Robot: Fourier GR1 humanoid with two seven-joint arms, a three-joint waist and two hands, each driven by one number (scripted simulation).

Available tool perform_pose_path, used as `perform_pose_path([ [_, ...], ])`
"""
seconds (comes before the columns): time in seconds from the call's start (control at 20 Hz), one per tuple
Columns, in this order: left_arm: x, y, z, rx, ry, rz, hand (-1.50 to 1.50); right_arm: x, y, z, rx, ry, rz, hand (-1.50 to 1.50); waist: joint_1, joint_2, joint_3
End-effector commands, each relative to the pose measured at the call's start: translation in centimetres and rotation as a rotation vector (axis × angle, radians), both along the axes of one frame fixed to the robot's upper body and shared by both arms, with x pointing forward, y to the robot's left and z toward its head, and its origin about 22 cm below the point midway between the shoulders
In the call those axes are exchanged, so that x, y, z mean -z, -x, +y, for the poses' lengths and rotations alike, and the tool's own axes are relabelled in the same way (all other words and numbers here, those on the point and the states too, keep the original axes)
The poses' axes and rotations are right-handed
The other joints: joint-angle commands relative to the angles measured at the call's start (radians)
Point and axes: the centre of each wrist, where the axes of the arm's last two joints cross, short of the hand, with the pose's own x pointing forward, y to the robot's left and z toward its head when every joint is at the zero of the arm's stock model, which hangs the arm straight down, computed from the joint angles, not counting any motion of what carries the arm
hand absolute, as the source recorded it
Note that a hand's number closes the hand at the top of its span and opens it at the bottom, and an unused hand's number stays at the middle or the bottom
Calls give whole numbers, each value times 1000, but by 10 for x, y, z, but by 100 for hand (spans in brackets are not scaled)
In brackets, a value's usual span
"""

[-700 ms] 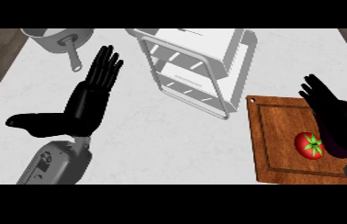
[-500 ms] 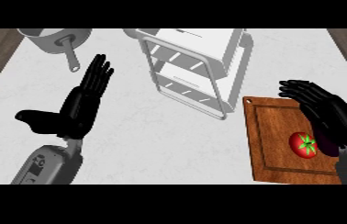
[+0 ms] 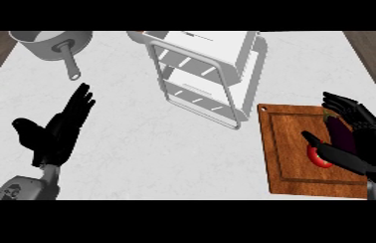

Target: Pick the tomato from the cutting board and place it in the tiered basket

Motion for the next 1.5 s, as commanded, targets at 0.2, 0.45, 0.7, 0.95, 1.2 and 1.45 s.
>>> perform_pose_path([
  [0.2, -7, 1, 19, 0, -22, 36, 0, -49, 35, -11, 41, 427, -41, -150, -7, 1, -4],
  [0.45, -16, -2, 14, -16, -22, 19, 0, -95, 44, -31, -26, 829, 145, -150, -13, 2, -7],
  [0.7, -3, 13, 8, 6, -23, 47, 0, -113, 62, -12, -218, 1032, 446, -150, -4, -1, -7],
  [0.95, -30, 9, -1, 24, -10, 35, 0, -120, 70, 26, -196, 1005, 509, -150, 22, 5, -1],
  [1.2, -22, 0, 7, 22, -24, 23, 0, -99, 52, 33, -108, 987, 513, -150, 19, 7, 0],
  [1.45, 1, 22, 1, 16, -10, 42, 0, -73, 52, 55, -62, 1000, 579, -150, 22, 6, -1],
])
